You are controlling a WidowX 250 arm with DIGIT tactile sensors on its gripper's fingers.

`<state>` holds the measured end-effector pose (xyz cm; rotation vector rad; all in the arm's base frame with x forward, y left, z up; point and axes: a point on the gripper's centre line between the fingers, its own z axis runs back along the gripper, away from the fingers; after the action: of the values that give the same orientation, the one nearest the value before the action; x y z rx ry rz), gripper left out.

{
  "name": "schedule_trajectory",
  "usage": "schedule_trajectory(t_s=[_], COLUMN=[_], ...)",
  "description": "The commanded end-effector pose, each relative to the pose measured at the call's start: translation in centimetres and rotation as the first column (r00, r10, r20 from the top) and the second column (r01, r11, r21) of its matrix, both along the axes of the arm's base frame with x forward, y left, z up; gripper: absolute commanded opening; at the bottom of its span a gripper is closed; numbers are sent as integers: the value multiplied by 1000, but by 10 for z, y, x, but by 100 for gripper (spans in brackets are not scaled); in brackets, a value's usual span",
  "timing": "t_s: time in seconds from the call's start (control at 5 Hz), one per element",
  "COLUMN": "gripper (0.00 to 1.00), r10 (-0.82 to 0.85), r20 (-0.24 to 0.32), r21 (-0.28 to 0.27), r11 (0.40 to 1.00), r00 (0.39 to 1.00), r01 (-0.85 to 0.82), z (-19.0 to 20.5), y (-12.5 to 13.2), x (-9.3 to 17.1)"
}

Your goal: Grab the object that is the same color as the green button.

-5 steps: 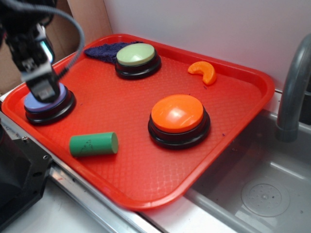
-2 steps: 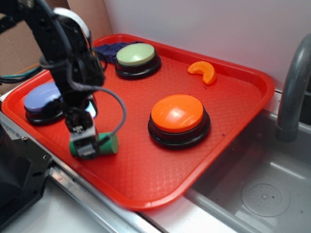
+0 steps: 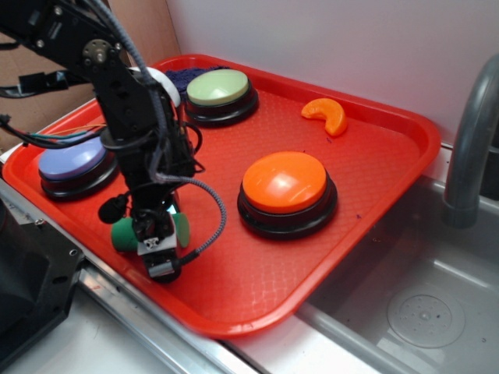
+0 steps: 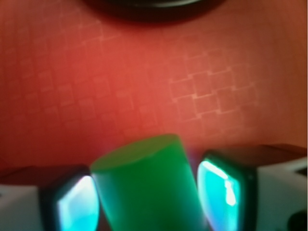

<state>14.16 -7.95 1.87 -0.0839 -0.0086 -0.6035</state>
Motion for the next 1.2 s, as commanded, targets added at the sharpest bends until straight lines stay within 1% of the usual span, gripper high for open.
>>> schedule_trajectory(t_s=[0.0,0.2,0.4,0.6,0.8,1.0], gripper=[0,0,0,0,0,0], r10=[6,101,338,429,454,462], r20=[-8,26,-13,-8,0,-14], r21=[-17,4,190,131,114,102], r11=[1000,995,925,896,885,883], r00=[1000,995,941,903,891,887], r01=[-7,-101,-329,-425,-451,-458], z=[42,92,131,130,127,120], y=[-7,7,36,62,70,65], x=[11,19,25,34,40,42])
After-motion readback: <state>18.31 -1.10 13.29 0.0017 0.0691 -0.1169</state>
